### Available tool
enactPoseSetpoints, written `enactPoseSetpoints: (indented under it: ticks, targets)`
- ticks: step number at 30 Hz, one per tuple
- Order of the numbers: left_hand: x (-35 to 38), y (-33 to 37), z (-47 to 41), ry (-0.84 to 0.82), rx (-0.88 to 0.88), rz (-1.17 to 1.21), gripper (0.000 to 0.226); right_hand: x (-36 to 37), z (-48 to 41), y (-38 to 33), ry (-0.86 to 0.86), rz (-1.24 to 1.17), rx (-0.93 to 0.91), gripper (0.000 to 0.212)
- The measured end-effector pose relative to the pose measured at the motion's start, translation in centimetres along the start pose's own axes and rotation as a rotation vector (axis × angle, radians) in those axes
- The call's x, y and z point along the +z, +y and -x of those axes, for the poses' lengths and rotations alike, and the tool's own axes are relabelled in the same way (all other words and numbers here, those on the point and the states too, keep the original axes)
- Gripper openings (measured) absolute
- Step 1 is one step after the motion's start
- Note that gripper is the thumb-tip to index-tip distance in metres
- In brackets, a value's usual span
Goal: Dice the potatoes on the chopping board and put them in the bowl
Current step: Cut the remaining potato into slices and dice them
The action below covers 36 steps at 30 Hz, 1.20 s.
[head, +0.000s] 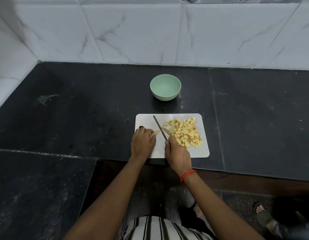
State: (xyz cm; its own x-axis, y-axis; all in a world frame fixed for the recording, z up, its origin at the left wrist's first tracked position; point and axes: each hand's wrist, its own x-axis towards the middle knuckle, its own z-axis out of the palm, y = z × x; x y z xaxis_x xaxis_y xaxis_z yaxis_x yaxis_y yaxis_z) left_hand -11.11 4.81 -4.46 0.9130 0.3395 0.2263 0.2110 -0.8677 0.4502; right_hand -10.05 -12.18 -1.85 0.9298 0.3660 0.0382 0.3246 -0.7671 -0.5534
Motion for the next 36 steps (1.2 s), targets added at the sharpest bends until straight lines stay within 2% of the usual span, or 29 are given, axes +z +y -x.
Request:
enactPoseSetpoints:
  ticks: [12, 22, 28, 32, 36]
  targets:
    - [1.1, -0.8, 1.2, 0.074, 0.005, 0.126, 0.017, 0.1, -0.4, -0.1, -0.106, 0.077, -0.07, 0.018]
    - [0.8, -0.5, 1.1, 0.063, -0.044, 0.184, 0.019, -0.5, 0.1, -0.5, -0.201, 0.141, -0.046, 0.011]
    - [0.2, -0.5, 0.9, 0.044, -0.091, 0.277, 0.022, -1.9, 5.8, 2.2, -0.142, 0.113, -0.022, 0.01]
    - [-0.1, -0.7, 1.0, 0.046, -0.143, 0.392, 0.024, -1.4, 3.5, 0.8, -0.057, 0.038, -0.041, 0.014]
    - [-0.2, -0.7, 1.1, 0.021, -0.17, 0.394, 0.017, -0.1, 0.3, -0.9, -0.092, 0.034, -0.053, 0.016]
